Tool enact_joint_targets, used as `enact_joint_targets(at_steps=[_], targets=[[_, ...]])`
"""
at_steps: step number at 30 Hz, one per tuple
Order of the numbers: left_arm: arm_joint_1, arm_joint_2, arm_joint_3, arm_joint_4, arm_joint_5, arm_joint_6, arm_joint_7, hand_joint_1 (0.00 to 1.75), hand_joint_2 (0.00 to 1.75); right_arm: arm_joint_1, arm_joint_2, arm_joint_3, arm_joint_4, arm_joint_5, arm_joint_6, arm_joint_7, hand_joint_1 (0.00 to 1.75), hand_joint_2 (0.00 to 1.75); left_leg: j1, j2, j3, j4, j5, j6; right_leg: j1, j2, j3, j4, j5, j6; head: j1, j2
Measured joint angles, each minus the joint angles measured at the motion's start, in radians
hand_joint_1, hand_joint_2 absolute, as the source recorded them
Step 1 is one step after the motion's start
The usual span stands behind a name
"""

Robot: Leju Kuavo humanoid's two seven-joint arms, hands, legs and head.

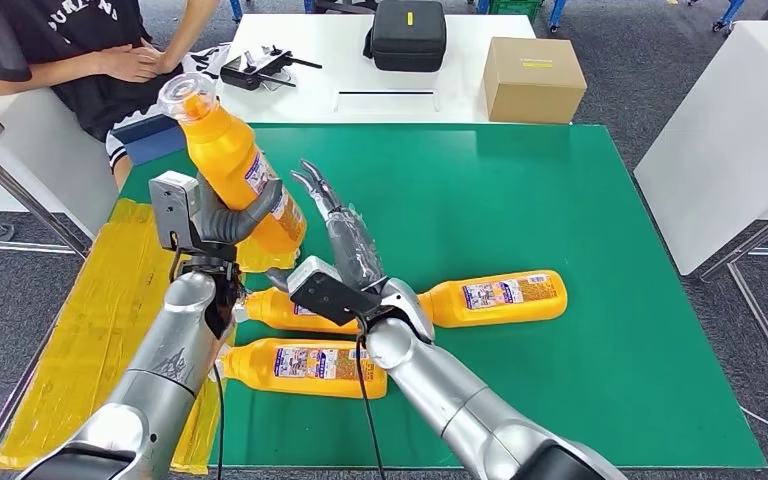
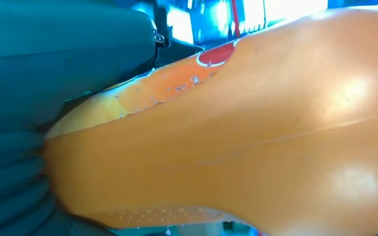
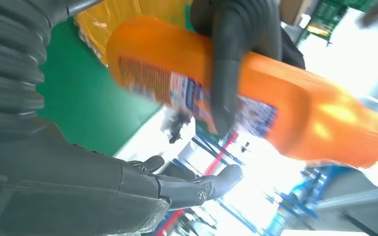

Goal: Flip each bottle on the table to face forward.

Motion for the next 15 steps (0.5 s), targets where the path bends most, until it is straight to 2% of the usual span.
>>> enact_joint_targets(at_steps=[5,8,11,15], targets=[[0.000,0.056,0.025,-0.002,-0.210,0.203,-0.005,1.75,1.75,0.153,-0.081,-0.022,-0.304,0.233,-0.050,0.086,0.00,1.75,0.000,0.000,0.000,0.000,0.000,0.000,0.000,-0.001,0.000,0.000,0.000,0.000,0.000,0.000],[-0.001,0.085,0.040,-0.002,-0.354,0.288,0.015,1.75,1.75,0.245,-0.133,-0.035,-0.449,0.368,-0.076,0.125,0.00,1.75,0.000,-0.001,0.000,0.000,0.000,0.000,0.000,-0.001,0.000,0.000,0.000,0.000,0.000,0.000],[-0.008,0.105,0.057,0.003,-0.473,0.354,0.040,1.75,1.75,0.320,-0.180,-0.046,-0.542,0.473,-0.108,0.150,0.00,1.75,0.000,-0.001,0.000,0.000,0.000,0.000,0.000,-0.001,0.000,-0.001,0.000,0.000,0.000,0.000],[-0.042,0.131,0.069,0.039,-0.607,0.435,0.081,1.75,1.75,0.385,-0.238,-0.057,-0.613,0.545,-0.146,0.176,0.00,1.75,0.000,-0.001,0.000,0.000,0.000,0.000,0.000,-0.001,0.000,-0.001,0.000,0.000,0.000,0.000]])
